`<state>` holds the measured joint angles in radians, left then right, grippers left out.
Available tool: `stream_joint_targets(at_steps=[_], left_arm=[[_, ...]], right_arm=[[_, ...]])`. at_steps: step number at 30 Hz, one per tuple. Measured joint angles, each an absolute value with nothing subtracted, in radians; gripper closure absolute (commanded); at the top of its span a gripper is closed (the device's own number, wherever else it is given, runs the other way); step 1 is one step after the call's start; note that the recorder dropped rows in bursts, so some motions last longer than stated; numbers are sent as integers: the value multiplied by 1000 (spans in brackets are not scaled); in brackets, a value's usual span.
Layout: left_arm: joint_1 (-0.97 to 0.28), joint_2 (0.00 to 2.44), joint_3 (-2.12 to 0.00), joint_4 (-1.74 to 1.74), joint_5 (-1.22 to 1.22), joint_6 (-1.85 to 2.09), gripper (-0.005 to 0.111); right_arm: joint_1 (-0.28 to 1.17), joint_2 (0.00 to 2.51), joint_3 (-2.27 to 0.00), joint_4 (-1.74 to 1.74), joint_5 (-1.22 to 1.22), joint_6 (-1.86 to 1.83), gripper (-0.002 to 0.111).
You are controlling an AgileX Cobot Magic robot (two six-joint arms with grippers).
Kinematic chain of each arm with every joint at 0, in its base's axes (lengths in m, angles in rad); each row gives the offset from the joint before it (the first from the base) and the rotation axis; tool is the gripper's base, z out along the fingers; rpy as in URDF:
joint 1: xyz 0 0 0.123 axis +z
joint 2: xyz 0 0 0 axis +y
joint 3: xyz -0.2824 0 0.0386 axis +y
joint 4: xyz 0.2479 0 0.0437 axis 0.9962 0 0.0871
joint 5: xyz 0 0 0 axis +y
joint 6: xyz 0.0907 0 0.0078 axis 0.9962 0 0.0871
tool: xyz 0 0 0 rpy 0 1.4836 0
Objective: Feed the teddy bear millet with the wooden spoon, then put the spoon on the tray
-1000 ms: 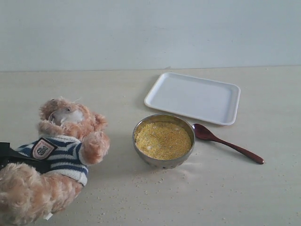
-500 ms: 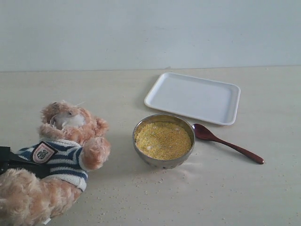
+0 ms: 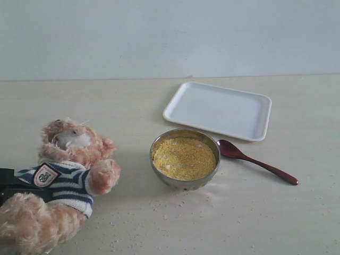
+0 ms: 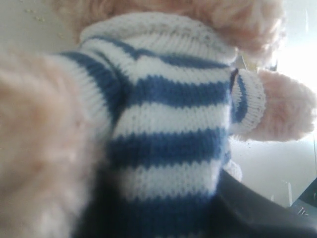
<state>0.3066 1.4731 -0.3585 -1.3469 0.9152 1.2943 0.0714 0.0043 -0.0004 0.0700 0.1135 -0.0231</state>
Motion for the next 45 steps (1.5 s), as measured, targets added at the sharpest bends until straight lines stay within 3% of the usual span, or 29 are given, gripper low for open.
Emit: stream_joint_targets(at_steps=[35,45], left_arm=[[307,1473,-359,-1347,896,1294,102],[307,1473,-359,-1347,896,1294,102]], right_arm=[[71,4,0,70,112,-23,108],[71,4,1,192,-48,75,108]])
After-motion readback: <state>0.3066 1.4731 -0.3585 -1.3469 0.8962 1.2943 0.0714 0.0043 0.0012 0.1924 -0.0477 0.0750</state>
